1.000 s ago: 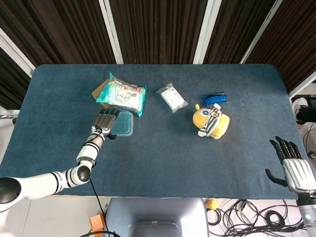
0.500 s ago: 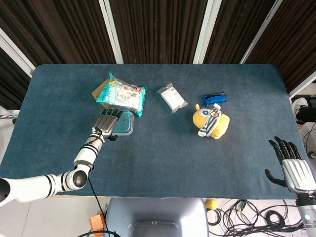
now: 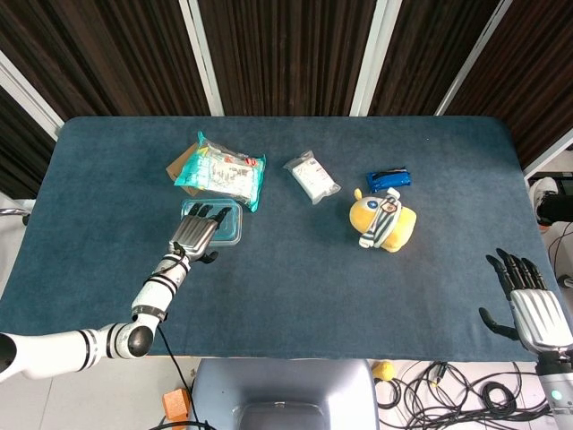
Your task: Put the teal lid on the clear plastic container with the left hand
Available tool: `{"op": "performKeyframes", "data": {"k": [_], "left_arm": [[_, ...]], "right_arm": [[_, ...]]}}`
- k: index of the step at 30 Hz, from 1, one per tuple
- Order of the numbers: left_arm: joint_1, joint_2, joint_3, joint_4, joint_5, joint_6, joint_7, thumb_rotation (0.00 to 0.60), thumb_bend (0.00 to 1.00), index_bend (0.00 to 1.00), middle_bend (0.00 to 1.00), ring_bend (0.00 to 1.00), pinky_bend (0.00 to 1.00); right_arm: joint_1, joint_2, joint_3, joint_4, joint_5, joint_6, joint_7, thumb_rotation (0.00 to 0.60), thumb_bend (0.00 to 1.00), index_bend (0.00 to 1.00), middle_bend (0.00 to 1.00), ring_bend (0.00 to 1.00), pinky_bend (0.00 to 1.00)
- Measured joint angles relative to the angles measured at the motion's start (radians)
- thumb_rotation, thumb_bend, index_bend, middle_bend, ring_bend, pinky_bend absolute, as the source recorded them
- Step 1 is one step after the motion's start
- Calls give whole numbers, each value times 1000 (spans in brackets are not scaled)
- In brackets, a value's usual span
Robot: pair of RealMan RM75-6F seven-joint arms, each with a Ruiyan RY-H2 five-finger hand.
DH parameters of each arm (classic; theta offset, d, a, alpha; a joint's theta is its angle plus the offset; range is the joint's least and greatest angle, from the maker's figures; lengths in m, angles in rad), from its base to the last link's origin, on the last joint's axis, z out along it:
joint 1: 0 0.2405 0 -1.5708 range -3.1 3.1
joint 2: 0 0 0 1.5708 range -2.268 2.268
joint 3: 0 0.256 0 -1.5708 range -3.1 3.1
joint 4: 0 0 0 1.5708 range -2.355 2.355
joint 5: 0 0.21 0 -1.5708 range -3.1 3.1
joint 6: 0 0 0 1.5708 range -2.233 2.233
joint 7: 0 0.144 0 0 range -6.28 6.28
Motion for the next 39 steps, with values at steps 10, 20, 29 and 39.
{"op": "performKeyframes", "data": {"k": [10,20,29,39], "left_arm": [[0,-4,-4,-12,0,-17,13,600,279,0,333,100,0],[0,1,-10,-37,6,-10,19,600,278,0,343,109,0],[0,7,-11,-56,2,-22,18,600,279,0,348,118,0],[-4,-6,-14,-59,17,-17,16,600,278,0,347,119,0]], "right_arm": [[0,-1,1,1,2,0,0,600,252,0,0,0,0],[-1,0,0,1,0,1,0,600,252,0,0,0,0],[-3,2,1,0,0,5,5,600,252,0,0,0,0],[-1,3,-1,0,-3,2,3,600,252,0,0,0,0]]}}
